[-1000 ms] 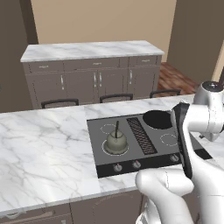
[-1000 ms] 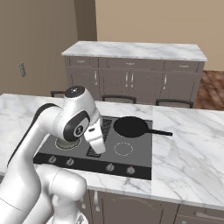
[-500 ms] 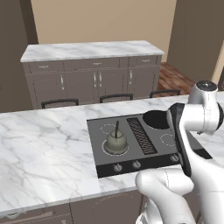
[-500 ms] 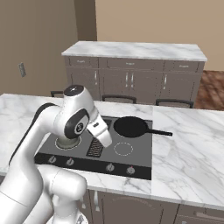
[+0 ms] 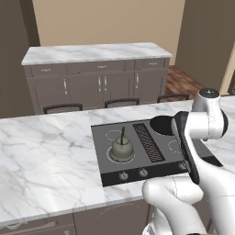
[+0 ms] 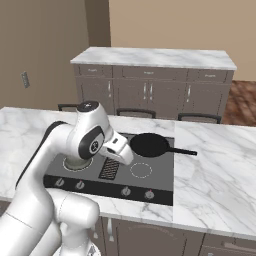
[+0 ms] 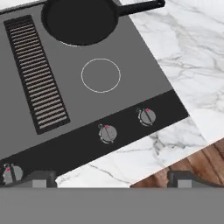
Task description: Pick the pan from the cabinet and place it on the stove. Then turn on the stove burner for the pan.
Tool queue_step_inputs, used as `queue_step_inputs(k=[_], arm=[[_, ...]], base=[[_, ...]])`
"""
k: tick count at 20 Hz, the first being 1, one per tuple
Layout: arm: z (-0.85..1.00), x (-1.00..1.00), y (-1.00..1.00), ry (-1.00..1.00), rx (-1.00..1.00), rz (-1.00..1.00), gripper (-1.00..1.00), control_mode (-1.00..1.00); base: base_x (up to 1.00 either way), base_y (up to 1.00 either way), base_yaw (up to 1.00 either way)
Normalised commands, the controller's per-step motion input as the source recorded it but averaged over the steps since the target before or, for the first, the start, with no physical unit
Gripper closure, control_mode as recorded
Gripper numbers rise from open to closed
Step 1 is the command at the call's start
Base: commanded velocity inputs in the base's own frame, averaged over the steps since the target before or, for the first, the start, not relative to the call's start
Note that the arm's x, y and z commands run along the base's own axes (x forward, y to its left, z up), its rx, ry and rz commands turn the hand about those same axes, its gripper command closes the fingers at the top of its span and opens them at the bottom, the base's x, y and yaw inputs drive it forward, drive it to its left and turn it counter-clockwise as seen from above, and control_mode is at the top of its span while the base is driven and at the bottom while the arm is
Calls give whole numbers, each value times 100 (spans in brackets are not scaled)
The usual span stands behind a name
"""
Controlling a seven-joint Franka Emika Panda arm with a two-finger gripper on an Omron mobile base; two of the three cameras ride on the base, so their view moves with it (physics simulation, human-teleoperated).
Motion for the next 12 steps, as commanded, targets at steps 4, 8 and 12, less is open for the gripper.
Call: queue_step_inputs(k=[4, 8, 12], arm=[[-34, 0, 0, 22, -12, 28, -100, -100], [-45, 0, -2, 27, -8, 25, -100, -100], [-44, 0, 0, 21, -1, 12, -100, -100]], base=[[0, 0, 0], [0, 0, 0], [0, 0, 0]])
